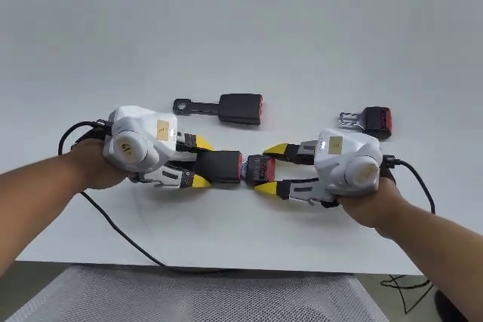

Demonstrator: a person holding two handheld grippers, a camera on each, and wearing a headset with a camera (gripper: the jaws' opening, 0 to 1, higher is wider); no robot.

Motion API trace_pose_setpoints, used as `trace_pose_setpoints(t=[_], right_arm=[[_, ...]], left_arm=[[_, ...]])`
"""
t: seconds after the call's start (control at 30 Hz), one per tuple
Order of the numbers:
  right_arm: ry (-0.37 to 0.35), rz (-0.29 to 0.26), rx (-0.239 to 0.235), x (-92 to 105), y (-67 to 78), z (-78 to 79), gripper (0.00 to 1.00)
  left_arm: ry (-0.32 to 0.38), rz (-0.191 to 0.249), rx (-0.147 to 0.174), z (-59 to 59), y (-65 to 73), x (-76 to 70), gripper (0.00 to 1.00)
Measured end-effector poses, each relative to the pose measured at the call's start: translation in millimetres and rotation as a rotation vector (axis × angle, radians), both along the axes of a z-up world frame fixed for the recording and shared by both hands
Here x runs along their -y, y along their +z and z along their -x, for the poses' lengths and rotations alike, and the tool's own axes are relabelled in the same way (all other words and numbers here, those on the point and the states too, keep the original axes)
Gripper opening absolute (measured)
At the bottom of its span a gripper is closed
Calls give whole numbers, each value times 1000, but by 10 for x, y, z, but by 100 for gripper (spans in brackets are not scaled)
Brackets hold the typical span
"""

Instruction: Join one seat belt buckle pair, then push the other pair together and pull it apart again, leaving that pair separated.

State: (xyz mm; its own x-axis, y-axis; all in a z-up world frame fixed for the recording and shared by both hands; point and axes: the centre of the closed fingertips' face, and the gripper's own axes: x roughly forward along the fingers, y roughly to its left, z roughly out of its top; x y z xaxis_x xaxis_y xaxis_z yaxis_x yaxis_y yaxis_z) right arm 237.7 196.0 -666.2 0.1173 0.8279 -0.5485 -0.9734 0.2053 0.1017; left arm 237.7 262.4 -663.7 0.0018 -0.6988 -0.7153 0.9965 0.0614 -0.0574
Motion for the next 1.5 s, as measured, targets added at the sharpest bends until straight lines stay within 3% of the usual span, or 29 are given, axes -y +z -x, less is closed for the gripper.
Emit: trace_pose_setpoints(t=[0.83,0.87,0.93,0.97,1.07,1.17,1.2,1.23,1.27,1.3,1.37,1.43,1.5], right_arm=[[-6,-20,-7,-2,14,7,33],[-12,-25,-24,-4,16,4,33],[27,13,33,-13,8,14,34],[13,4,5,-35,17,23,34],[30,33,22,-31,7,13,35],[9,52,-2,-40,19,8,36],[-10,84,-28,-11,-14,20,37],[-3,76,-4,-35,37,8,41],[-5,69,-9,-37,74,34,47],[-21,39,-10,-59,141,30,55],[-58,2,-28,-83,252,15,70],[-62,-4,-8,-62,283,2,76],[-72,-12,-21,-22,333,11,77]], left_arm=[[3,31,-23,12,6,7,32],[10,31,-31,14,11,11,32],[-12,6,-5,18,10,15,33],[-10,-6,-9,24,13,25,33],[-33,-46,17,31,6,24,34],[-4,-68,-18,33,14,32,35],[21,-63,-50,52,20,50,38],[69,-56,-89,62,29,69,47],[63,-31,-110,82,69,123,55],[69,-38,-106,80,88,117,61],[76,-37,-90,76,147,114,64],[95,-21,-85,49,220,117,66],[124,-17,-70,2,285,114,77]])
